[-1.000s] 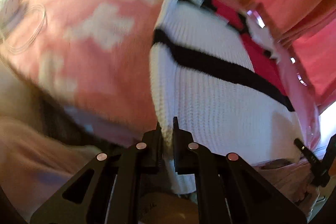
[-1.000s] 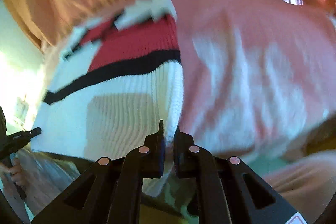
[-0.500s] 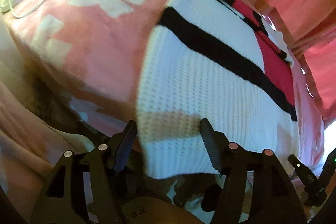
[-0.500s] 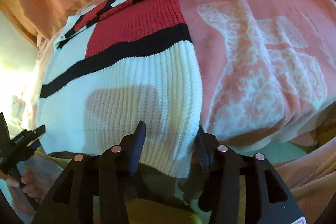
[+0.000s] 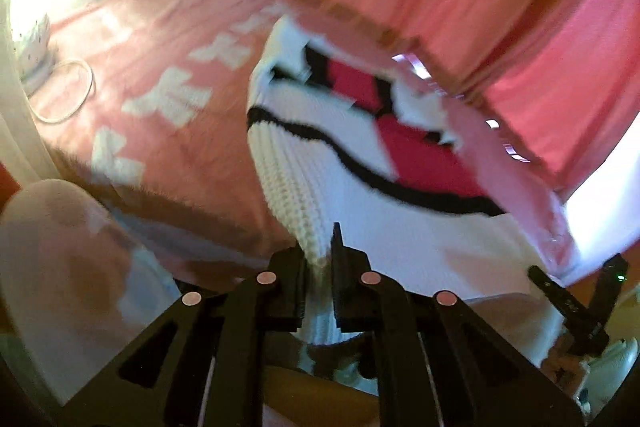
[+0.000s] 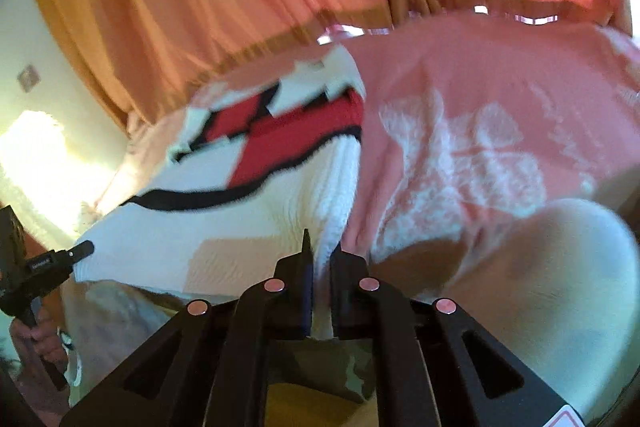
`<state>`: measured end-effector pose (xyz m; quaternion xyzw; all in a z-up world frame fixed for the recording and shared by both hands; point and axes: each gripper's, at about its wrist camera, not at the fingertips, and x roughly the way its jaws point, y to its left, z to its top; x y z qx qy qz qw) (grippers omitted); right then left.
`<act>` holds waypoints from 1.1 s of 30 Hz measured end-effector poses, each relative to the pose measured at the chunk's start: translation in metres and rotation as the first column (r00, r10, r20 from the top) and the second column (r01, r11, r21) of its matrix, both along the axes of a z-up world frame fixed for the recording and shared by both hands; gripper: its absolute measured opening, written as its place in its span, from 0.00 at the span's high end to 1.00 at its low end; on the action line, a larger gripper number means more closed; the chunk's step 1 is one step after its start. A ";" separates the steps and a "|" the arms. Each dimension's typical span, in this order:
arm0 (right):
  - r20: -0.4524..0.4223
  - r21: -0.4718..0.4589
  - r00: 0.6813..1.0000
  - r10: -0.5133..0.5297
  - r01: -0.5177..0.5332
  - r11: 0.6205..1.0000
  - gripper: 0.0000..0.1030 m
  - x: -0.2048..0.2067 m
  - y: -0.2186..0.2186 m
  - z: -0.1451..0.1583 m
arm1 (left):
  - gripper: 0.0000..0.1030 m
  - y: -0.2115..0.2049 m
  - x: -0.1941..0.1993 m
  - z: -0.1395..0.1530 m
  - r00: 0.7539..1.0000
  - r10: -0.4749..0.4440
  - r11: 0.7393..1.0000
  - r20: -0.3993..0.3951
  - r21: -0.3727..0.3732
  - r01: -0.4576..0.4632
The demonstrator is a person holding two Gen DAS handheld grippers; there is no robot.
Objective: Fold small clothes
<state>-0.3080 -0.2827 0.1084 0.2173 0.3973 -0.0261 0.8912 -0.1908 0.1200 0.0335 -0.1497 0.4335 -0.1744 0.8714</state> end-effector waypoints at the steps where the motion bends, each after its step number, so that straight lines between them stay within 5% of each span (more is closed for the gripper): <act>1: 0.018 -0.011 1.000 -0.005 0.005 1.000 0.95 -0.009 -0.002 0.014 | 0.92 0.002 -0.009 0.012 1.000 -0.011 1.000 0.021 -0.016 0.011; 6: 0.151 0.000 0.988 -0.004 0.004 1.000 0.95 -0.008 -0.017 0.071 | 0.92 0.007 -0.001 0.069 0.990 -0.015 0.999 0.140 -0.048 0.022; 9: 0.234 0.001 0.972 0.032 -0.033 0.999 0.95 0.041 -0.032 0.093 | 0.91 -0.006 0.042 0.090 0.978 0.002 0.999 0.207 -0.034 0.005; 12: 0.209 0.021 0.977 0.031 -0.036 0.999 0.95 0.113 -0.053 0.082 | 0.91 -0.024 0.095 0.095 0.970 0.027 0.999 0.240 0.019 -0.032; 18: 0.033 0.133 0.999 0.009 -0.013 0.991 0.94 0.250 -0.087 0.011 | 0.91 -0.078 0.252 0.037 0.987 0.102 0.973 0.126 0.194 -0.125; 22: -0.077 0.138 0.997 0.001 0.010 0.990 0.94 0.319 -0.097 -0.048 | 0.91 -0.097 0.315 -0.010 0.989 0.129 0.950 0.065 0.277 -0.143; 28: -0.187 0.167 0.982 0.000 0.032 0.985 0.91 0.363 -0.105 -0.104 | 0.89 -0.107 0.362 -0.063 0.991 0.135 0.935 -0.020 0.335 -0.121; 33: -0.129 0.211 0.992 -0.013 0.040 0.977 0.76 0.364 -0.111 -0.092 | 0.81 -0.096 0.370 -0.061 0.986 0.158 0.963 -0.046 0.228 -0.143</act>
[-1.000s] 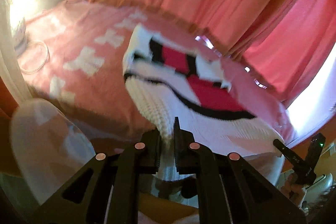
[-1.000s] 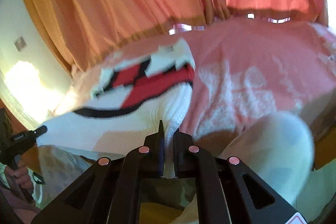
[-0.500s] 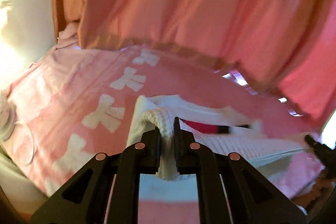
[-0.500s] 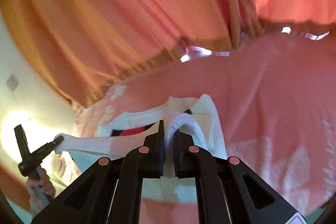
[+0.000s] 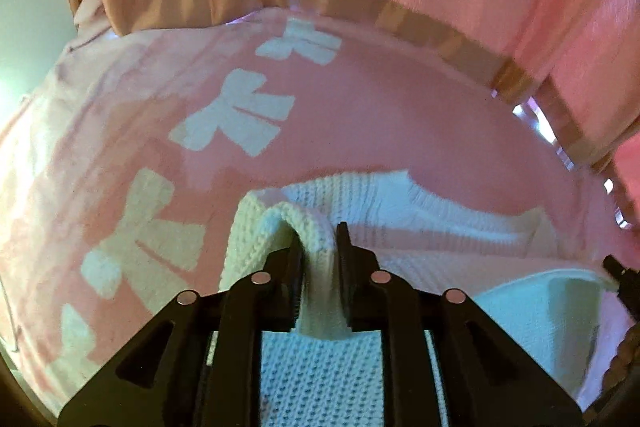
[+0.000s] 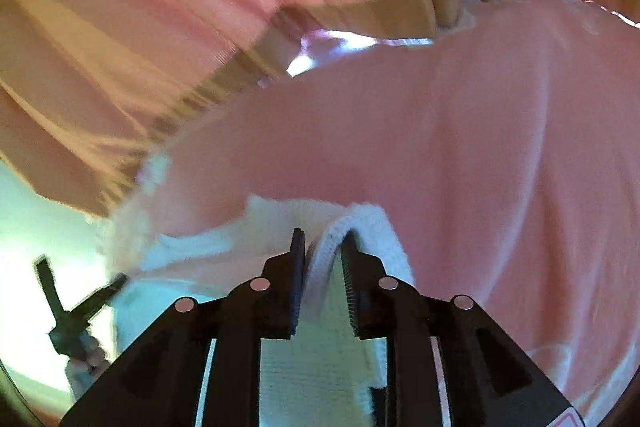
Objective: Fold small clothes
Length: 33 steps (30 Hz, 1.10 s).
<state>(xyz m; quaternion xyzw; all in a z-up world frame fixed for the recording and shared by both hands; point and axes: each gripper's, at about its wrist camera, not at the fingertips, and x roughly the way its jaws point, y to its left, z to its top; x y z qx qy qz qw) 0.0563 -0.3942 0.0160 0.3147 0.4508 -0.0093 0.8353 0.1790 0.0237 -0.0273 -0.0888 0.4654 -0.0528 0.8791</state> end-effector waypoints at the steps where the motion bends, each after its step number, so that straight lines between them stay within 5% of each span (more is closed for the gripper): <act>1: 0.047 0.034 0.999 -0.016 0.015 0.999 0.69 -0.006 -0.004 0.011 | 0.75 0.004 -0.001 0.006 1.000 -0.003 0.999 0.015 -0.038 0.003; 3: 0.142 0.012 0.989 -0.046 0.045 0.999 0.39 -0.022 -0.009 0.032 | 0.53 0.018 -0.008 0.027 0.996 0.011 0.997 0.084 -0.083 -0.004; 4: 0.159 -0.017 0.987 -0.037 0.040 0.999 0.39 -0.026 -0.008 0.036 | 0.41 0.024 -0.014 0.036 0.992 0.025 0.997 0.123 -0.072 -0.016; 8: 0.067 -0.231 0.995 0.072 -0.055 0.971 0.39 -0.031 0.009 0.028 | 0.39 0.044 -0.032 0.050 0.977 0.008 1.000 0.214 0.003 -0.009; 13: -0.053 -0.293 0.985 0.166 -0.174 0.940 0.39 -0.023 0.027 -0.007 | 0.39 0.023 -0.035 0.018 0.987 -0.107 0.993 0.116 0.059 0.101; 15: -0.085 -0.273 0.978 0.192 -0.208 0.939 0.47 -0.020 0.032 -0.020 | 0.40 0.006 -0.032 0.001 0.986 -0.156 0.986 0.058 0.075 0.151; 16: -0.093 -0.262 0.976 0.198 -0.216 0.940 0.53 -0.020 0.034 -0.025 | 0.52 -0.003 -0.029 -0.008 0.984 -0.178 0.981 0.026 0.082 0.176; 18: -0.127 -0.286 0.969 0.211 -0.240 0.928 0.92 -0.017 0.039 -0.033 | 0.92 -0.013 -0.027 -0.022 0.981 -0.190 0.973 -0.025 0.129 0.192; 24: 0.123 -0.235 0.976 0.180 -0.147 0.961 0.94 -0.049 0.027 0.035 | 0.95 0.010 -0.044 0.023 0.990 -0.131 0.989 0.046 0.074 0.128; 28: -0.202 -0.256 0.969 0.142 -0.192 0.947 0.94 -0.025 0.011 -0.041 | 0.95 0.030 -0.028 -0.017 0.991 -0.052 0.993 -0.125 0.101 0.065; 33: -0.044 -0.241 0.989 0.143 -0.150 0.959 0.93 -0.034 0.011 0.003 | 0.94 0.028 -0.040 -0.003 0.995 -0.073 0.981 -0.061 0.177 0.083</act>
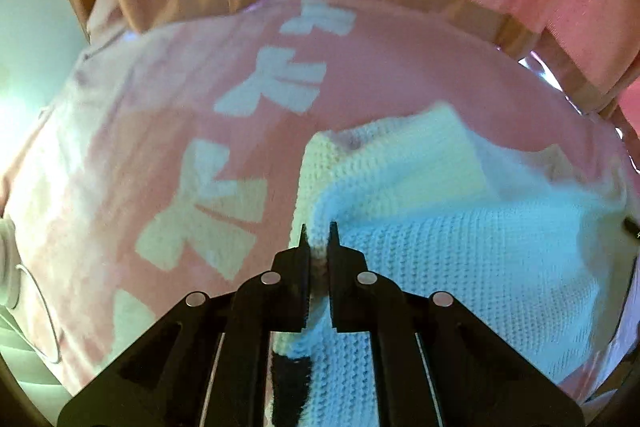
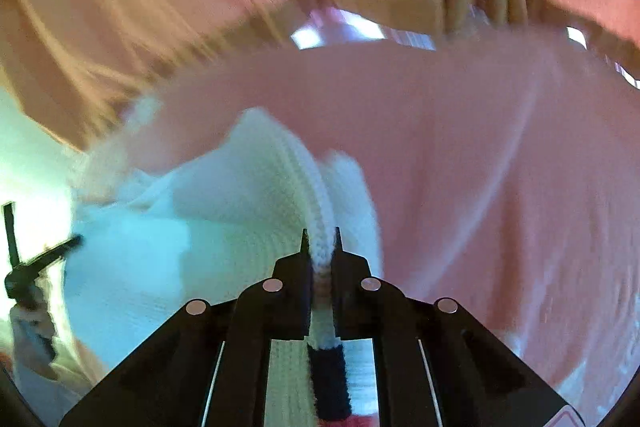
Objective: Fold small clothes
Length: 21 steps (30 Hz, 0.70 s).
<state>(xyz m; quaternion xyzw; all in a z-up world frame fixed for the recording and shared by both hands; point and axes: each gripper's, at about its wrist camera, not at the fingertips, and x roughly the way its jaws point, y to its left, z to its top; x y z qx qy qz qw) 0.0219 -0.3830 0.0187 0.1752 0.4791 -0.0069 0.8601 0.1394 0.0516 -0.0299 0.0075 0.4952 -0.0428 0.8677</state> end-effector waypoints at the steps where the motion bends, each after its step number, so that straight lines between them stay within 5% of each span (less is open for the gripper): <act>1: -0.012 -0.015 1.000 -0.002 0.002 1.000 0.93 0.002 0.000 -0.003 | 0.94 0.001 0.004 -0.005 1.000 0.011 1.000 -0.019 0.015 -0.011; 4: -0.150 -0.053 0.988 -0.025 0.017 0.998 0.93 0.015 -0.002 -0.034 | 0.91 -0.004 0.011 -0.010 0.999 0.020 0.999 -0.032 0.048 -0.019; 6: -0.127 -0.047 0.991 -0.032 0.027 0.999 0.85 0.015 0.001 -0.024 | 0.90 -0.009 0.004 0.011 1.000 -0.012 1.000 0.013 0.011 0.012; 7: -0.077 -0.066 0.997 -0.019 0.014 0.998 0.83 0.013 0.007 -0.009 | 0.85 -0.010 0.002 0.019 0.999 -0.020 1.000 0.033 -0.004 0.021; 8: -0.041 -0.085 0.999 -0.007 0.003 0.996 0.70 0.013 0.010 0.001 | 0.78 -0.012 0.001 0.028 0.998 -0.025 1.000 0.061 -0.017 0.026; 9: 0.001 -0.112 1.000 0.001 -0.001 0.994 0.55 0.013 0.014 0.009 | 0.61 -0.014 0.002 0.035 0.996 -0.025 0.999 0.088 -0.022 0.027; 10: 0.020 -0.126 1.000 0.000 0.003 0.992 0.53 0.014 0.018 0.012 | 0.50 -0.017 0.004 0.041 0.992 -0.017 1.000 0.126 -0.023 0.020; 11: 0.027 -0.128 1.000 -0.003 0.007 0.992 0.55 0.017 0.019 0.011 | 0.51 -0.020 0.007 0.043 0.990 -0.016 1.000 0.137 -0.022 0.019; 14: 0.015 -0.069 1.000 0.002 -0.001 0.998 0.99 0.037 0.028 0.004 | 0.51 -0.031 0.024 0.036 0.992 -0.024 0.999 0.122 -0.034 0.028; 17: -0.037 -0.122 0.999 0.037 -0.041 0.992 1.00 0.052 0.037 -0.014 | 0.55 -0.046 0.041 0.011 0.998 -0.034 0.999 0.061 0.012 0.033; 19: -0.172 -0.230 0.985 0.031 -0.071 0.971 1.00 0.063 0.038 -0.045 | 0.56 -0.048 0.051 -0.009 1.000 0.000 0.996 0.007 0.089 -0.001; 21: -0.159 -0.203 0.987 0.017 -0.049 0.978 1.00 0.060 0.035 -0.043 | 0.56 -0.043 0.055 -0.019 0.999 0.037 0.996 -0.027 0.080 -0.035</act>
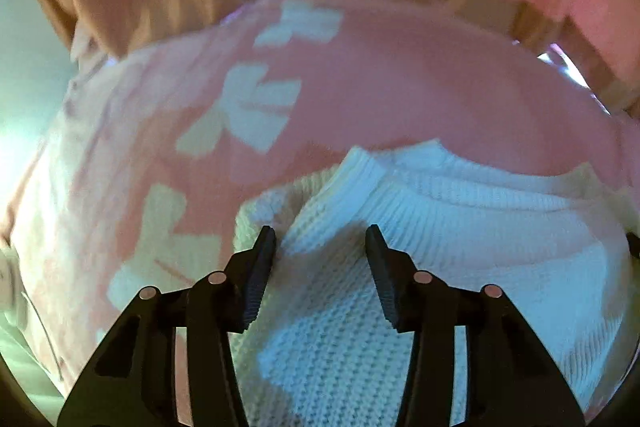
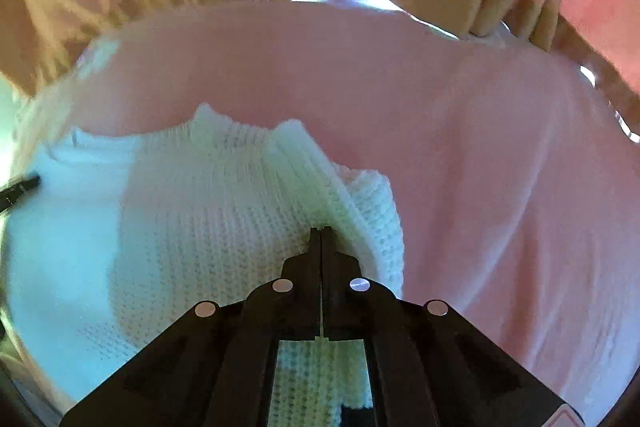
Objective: Fold small clothes
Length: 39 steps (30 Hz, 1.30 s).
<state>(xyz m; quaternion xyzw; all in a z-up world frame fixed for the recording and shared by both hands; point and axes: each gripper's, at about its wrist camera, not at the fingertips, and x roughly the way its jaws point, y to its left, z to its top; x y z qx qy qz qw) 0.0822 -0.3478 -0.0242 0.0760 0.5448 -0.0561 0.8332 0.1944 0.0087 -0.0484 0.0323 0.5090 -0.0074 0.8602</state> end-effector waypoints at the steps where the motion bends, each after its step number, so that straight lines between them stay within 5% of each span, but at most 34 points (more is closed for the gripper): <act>1: 0.020 0.008 1.000 -0.001 0.001 1.000 1.00 -0.002 0.001 0.012 | 0.56 0.001 0.000 0.003 1.000 0.009 1.000 0.006 -0.010 -0.009; 4: 0.112 0.052 0.994 0.015 -0.021 0.998 1.00 -0.018 0.006 0.044 | 0.56 -0.001 -0.008 0.020 0.998 -0.001 1.000 0.056 -0.005 0.001; 7: 0.082 0.045 0.997 0.002 -0.006 0.999 0.91 -0.043 0.002 0.047 | 0.52 -0.004 -0.024 0.035 0.995 -0.030 0.999 0.091 -0.020 0.032; 11: 0.067 0.015 0.998 0.011 -0.012 1.000 0.42 -0.097 -0.001 0.052 | 0.33 -0.002 -0.075 0.044 0.986 -0.106 0.994 0.129 0.019 0.104; 12: 0.082 -0.008 0.997 0.005 -0.004 1.000 0.37 -0.120 -0.004 0.052 | 0.32 0.002 -0.086 0.045 0.990 -0.110 0.993 0.094 0.043 0.106; 16: 0.034 0.084 0.999 -0.032 0.029 0.996 0.36 -0.174 -0.011 0.029 | 0.30 0.034 -0.139 0.037 0.995 -0.068 0.996 0.077 -0.053 0.072; 20: -0.036 0.236 0.999 -0.035 0.042 0.971 0.39 -0.190 -0.005 -0.004 | 0.31 0.060 -0.165 0.007 0.999 0.022 0.986 -0.045 -0.163 -0.029; 21: -0.045 0.250 0.998 -0.035 0.045 0.967 0.58 -0.188 -0.002 -0.010 | 0.31 0.064 -0.165 -0.001 0.996 0.042 0.981 -0.082 -0.184 -0.057; 23: -0.048 0.284 0.998 -0.029 0.041 0.958 0.85 -0.182 0.002 -0.020 | 0.51 0.070 -0.162 -0.014 0.987 0.080 0.972 -0.139 -0.210 -0.109; 25: 0.007 0.233 0.999 -0.037 0.034 0.972 0.89 -0.186 0.005 -0.002 | 0.76 0.069 -0.160 -0.006 0.990 0.065 0.971 -0.126 -0.222 -0.091; 26: 0.042 0.216 0.998 -0.042 0.032 0.976 0.90 -0.193 0.005 0.009 | 0.78 0.070 -0.163 -0.001 0.990 0.063 0.968 -0.127 -0.233 -0.092; 30: 0.111 0.174 0.988 -0.105 0.085 0.981 0.96 -0.233 -0.014 0.048 | 0.81 0.077 -0.187 0.012 0.995 0.051 0.983 -0.088 -0.174 -0.065; 34: -0.111 0.093 0.988 -0.110 0.120 0.988 1.00 -0.236 -0.017 -0.012 | 0.79 0.081 -0.192 -0.014 0.987 0.063 0.989 -0.151 -0.127 -0.083; 36: -0.109 -0.004 0.988 -0.105 0.106 0.994 1.00 -0.237 -0.010 -0.008 | 0.78 0.075 -0.194 -0.005 0.990 0.049 0.994 -0.134 -0.088 -0.061; 39: 0.003 0.032 0.992 -0.124 0.123 0.992 0.94 -0.242 -0.018 0.026 | 0.76 0.076 -0.205 0.021 0.996 0.032 0.993 -0.086 -0.109 -0.041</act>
